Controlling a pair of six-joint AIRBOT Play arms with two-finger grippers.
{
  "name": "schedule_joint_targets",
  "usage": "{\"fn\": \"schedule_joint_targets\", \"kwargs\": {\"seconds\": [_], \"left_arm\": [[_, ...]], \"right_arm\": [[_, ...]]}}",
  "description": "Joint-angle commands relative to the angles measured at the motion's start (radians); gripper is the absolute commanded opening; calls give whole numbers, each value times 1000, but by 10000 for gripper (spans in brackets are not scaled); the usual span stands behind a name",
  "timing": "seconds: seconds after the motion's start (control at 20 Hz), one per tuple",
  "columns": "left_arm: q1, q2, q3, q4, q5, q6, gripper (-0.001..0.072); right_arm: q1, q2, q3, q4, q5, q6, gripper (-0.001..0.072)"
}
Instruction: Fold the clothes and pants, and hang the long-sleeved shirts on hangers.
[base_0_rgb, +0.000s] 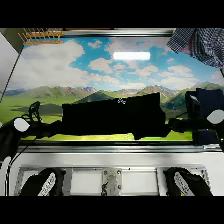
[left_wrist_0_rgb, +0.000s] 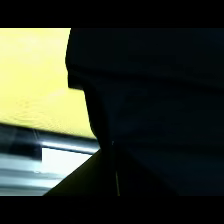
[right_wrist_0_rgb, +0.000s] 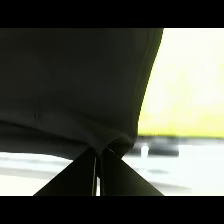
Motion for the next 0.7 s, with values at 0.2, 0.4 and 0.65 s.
{"fn": "schedule_joint_targets", "kwargs": {"seconds": [0.2,0.4,0.65], "left_arm": [[-10,-350,286,5,23,2,7],[-21,-509,425,-5,14,3,7],[-58,-664,580,-24,45,2,123]], "right_arm": [[69,-272,216,33,-146,-15,13],[122,-413,318,34,-224,-11,14],[148,-496,361,166,-442,-11,70]]}}
